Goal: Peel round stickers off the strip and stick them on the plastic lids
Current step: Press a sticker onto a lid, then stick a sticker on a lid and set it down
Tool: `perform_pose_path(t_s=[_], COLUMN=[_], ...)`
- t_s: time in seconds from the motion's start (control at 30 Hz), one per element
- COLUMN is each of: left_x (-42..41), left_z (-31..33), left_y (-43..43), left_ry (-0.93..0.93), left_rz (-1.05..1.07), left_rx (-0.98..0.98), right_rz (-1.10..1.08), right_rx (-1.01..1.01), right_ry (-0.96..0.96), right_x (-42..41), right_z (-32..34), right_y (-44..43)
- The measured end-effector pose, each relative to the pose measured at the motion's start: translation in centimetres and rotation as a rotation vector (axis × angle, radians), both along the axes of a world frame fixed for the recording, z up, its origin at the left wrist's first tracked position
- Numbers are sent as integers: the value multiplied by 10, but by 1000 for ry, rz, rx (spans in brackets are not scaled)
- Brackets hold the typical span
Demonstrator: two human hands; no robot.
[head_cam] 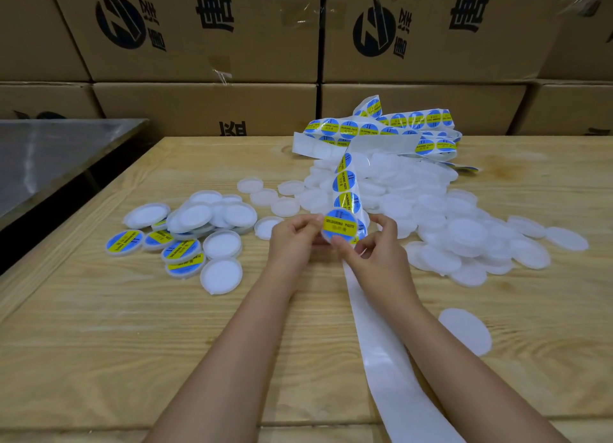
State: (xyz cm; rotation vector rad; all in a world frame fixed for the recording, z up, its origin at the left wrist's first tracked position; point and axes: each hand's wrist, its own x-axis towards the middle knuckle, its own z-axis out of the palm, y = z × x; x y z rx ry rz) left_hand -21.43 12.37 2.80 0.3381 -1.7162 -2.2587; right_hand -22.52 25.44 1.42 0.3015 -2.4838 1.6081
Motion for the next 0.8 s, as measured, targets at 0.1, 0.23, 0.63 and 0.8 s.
perform_pose_path(t_s=[0.1,0.23,0.63,0.8], left_x=[-3,-1,0,0], left_z=[-3,-7,-15,-20], left_y=[-12,-27,-20,-11], left_ry=[18,-15,244,218], left_rz=[337,540,302,-75], left_rx=[-348,-772,-1334,-1446], right_rz=[23,75,144,131], right_rx=[-9,81,133,112], right_ry=[-13,-19,21,28], right_x=[-2,-4,2,1], right_z=[-1,-3,4,9], right_y=[3,4,2,4])
